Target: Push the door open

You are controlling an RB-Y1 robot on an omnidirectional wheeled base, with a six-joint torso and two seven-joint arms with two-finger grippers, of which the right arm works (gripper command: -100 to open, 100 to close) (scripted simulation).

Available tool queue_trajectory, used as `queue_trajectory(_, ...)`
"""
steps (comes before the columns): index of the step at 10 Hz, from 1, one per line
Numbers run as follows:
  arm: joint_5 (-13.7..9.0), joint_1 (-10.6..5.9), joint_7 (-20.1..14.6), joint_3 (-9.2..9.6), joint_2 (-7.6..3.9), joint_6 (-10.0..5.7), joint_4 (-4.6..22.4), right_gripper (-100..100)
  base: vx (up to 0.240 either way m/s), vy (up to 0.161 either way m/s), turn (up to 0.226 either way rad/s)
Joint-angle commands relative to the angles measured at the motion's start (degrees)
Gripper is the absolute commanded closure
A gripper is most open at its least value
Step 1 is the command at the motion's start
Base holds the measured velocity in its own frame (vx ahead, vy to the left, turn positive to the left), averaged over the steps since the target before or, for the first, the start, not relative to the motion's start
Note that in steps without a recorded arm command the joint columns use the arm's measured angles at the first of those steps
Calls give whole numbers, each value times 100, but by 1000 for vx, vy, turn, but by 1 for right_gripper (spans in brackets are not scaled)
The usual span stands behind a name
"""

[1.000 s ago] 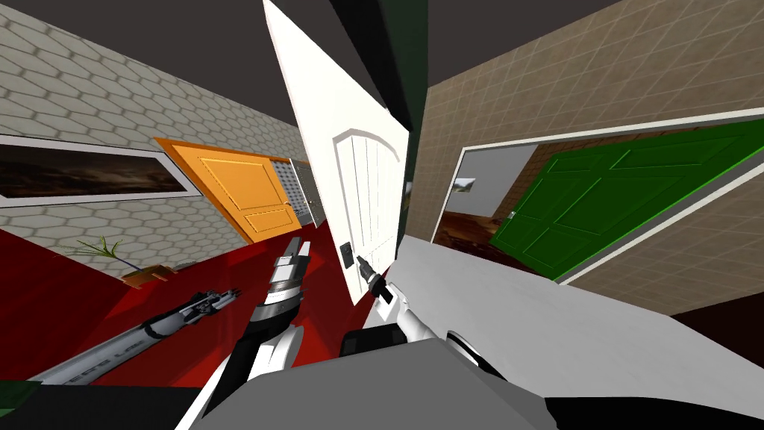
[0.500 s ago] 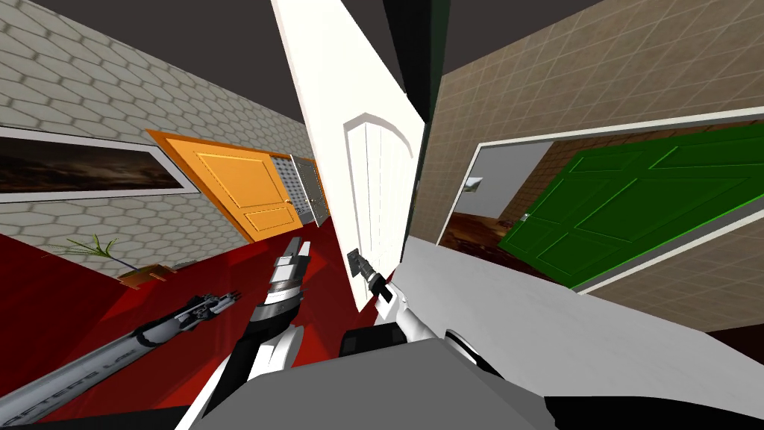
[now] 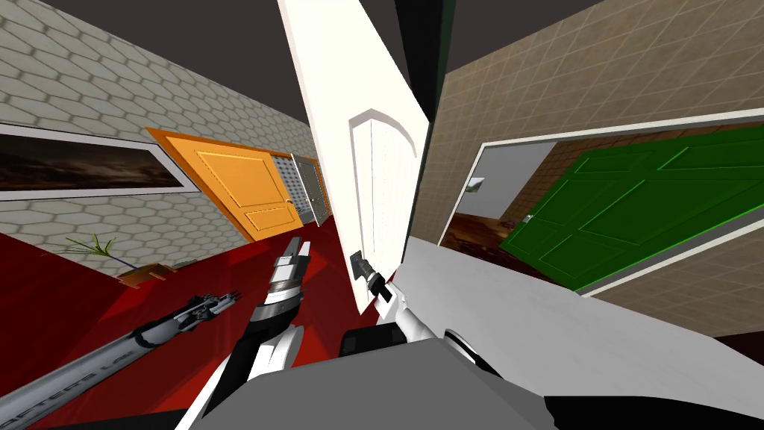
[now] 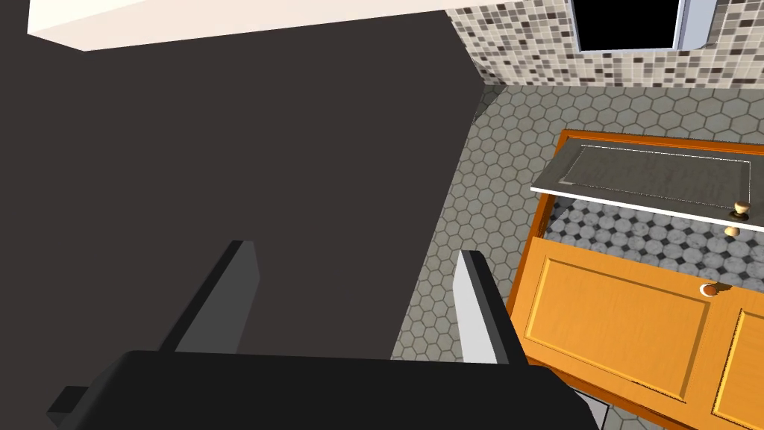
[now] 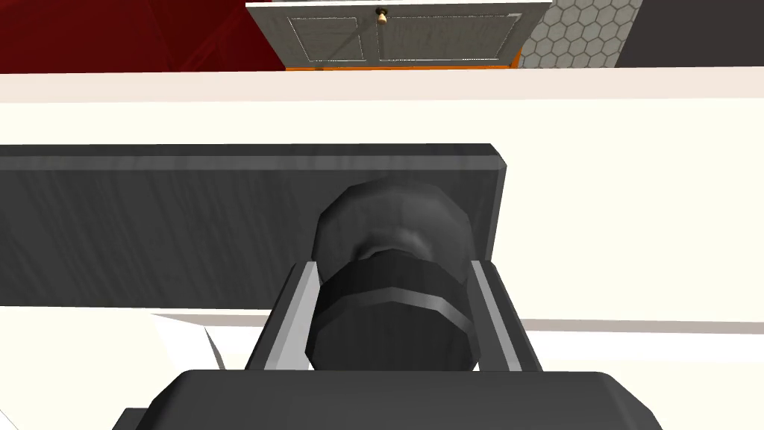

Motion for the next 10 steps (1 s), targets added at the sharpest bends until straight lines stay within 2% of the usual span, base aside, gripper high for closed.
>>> queue_trajectory(1, -1, 13, -3, 3, -5, 3, 6, 100, -14, -13, -4)
queue_trajectory(3, -1, 13, -3, 3, -5, 3, 6, 100, -4, -3, -2)
queue_trajectory(4, -9, 9, 26, -78, -51, 11, 33, 100, 41, 91, -34)
queue_trajectory(10, -47, -26, 135, -423, -153, 14, 114, 100, 88, 163, -50)
